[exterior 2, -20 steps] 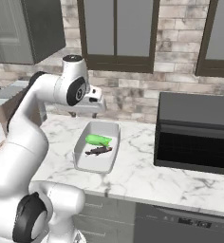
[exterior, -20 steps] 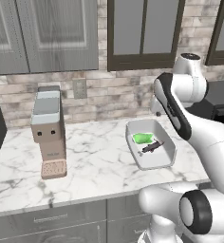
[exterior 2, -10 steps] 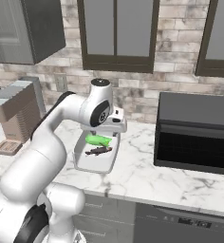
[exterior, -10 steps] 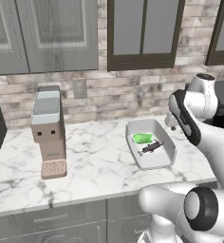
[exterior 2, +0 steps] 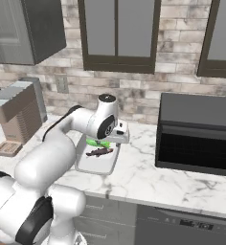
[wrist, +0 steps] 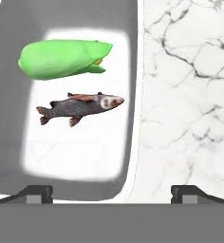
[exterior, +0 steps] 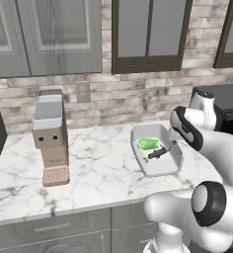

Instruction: Place the tupperware on the second highest shelf of the fridge. Make space for the tupperware among the existing items by rearranging them on the shelves if needed. Close the fridge door when finished.

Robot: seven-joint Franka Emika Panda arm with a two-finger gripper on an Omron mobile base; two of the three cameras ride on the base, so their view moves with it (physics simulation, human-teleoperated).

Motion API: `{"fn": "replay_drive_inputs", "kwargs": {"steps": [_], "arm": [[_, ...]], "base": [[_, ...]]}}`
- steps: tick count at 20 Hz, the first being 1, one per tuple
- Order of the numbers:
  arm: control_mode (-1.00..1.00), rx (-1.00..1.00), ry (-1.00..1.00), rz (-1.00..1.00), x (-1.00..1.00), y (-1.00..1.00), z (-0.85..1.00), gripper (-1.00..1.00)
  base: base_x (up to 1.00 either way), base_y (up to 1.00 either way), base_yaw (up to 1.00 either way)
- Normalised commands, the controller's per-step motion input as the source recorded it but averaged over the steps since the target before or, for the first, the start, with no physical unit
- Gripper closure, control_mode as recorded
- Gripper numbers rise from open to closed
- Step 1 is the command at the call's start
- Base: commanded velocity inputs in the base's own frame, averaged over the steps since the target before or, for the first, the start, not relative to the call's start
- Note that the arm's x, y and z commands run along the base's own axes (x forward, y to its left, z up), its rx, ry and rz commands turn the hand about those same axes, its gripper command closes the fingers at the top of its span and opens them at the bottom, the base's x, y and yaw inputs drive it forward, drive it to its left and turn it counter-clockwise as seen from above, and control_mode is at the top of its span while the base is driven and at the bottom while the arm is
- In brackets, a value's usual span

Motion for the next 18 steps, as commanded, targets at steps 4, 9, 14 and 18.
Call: {"fn": "replay_drive_inputs", "kwargs": {"steps": [4, 9, 14, 18], "arm": [[-1.0, 0.09, 0.04, 0.0, 0.61, 0.0, -0.25, -1.0], [-1.0, 0.07, 0.02, 0.0, 0.44, -0.08, -0.24, -1.0], [-1.0, 0.04, 0.01, 0.0, 0.32, -0.11, -0.29, -1.0], [-1.0, 0.01, 0.0, 0.0, 0.26, -0.03, -0.43, -1.0]], "base": [[0.0, 0.0, 0.0], [0.0, 0.0, 0.0], [0.0, 0.0, 0.0], [0.0, 0.0, 0.0]]}}
